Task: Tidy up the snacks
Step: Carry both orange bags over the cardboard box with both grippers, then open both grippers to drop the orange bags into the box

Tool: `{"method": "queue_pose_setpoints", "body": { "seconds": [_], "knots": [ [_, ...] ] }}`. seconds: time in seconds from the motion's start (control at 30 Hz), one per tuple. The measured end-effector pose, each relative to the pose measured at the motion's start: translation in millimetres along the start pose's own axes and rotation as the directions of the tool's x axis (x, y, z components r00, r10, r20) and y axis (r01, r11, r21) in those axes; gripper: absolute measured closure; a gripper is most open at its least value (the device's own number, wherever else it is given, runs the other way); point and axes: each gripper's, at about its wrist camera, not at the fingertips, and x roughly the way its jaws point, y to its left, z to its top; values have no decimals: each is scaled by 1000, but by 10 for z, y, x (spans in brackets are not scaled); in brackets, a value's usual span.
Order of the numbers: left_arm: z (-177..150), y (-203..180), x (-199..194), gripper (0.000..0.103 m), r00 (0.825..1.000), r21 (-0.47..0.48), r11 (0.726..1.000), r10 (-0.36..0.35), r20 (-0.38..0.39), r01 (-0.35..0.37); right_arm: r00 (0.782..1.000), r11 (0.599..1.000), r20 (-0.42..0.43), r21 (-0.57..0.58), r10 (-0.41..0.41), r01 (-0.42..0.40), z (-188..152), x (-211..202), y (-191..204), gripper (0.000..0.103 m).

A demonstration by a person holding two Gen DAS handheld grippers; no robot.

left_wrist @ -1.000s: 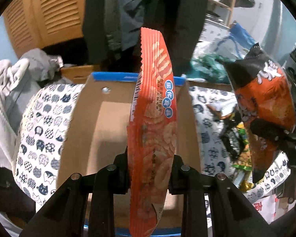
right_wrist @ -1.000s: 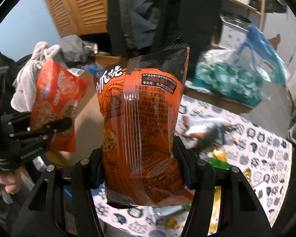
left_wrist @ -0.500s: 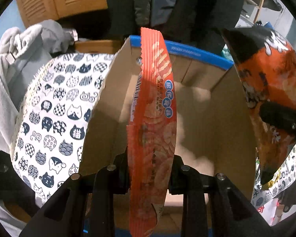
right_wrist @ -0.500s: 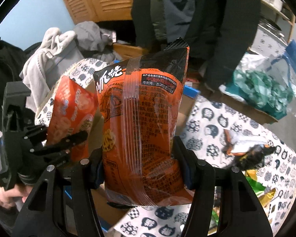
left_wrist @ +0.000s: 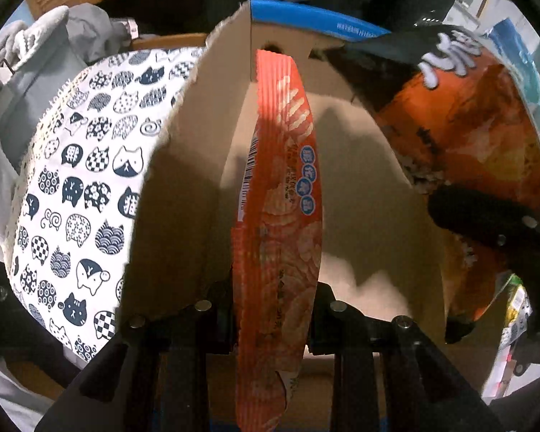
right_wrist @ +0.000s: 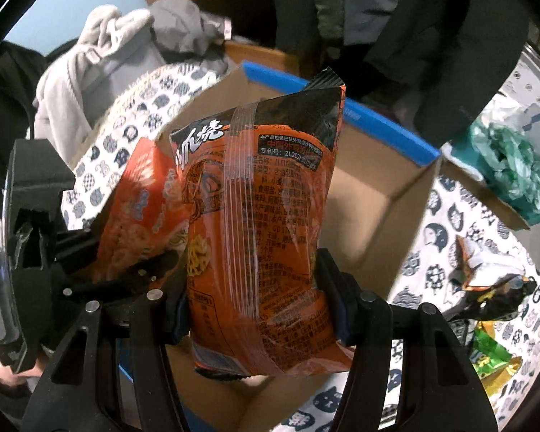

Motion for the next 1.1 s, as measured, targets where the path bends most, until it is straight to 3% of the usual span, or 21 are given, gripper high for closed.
{"method": "queue_pose_setpoints", "body": {
  "seconds": [0.47, 0.63, 0.73, 0.87, 1.1],
  "knots": [
    [-51, -1, 142, 74, 999, -16, 1000, -6, -53, 5, 994, 998, -93, -26, -54, 52, -144, 390, 54, 43],
    [-76, -3, 61, 59, 998, -34, 999, -36, -54, 34, 997, 1000, -79, -11, -28, 28, -127, 330, 56, 40],
    [-90, -33, -69, 49, 999, -20, 1000, -24, -33, 23, 998, 999, -45, -9, -47, 47, -116, 208, 48, 30],
    [-90, -122, -287, 30, 1000, -11, 1000, 11, 28, -10, 999, 999, 11, 11, -49, 49, -117, -30, -2, 27],
    [-25, -227, -586, 26, 991, 23, 999, 40, 127, -43, 993, 998, 94, 31, -65, 62, -217, -476, -137, 24]
  ]
}}
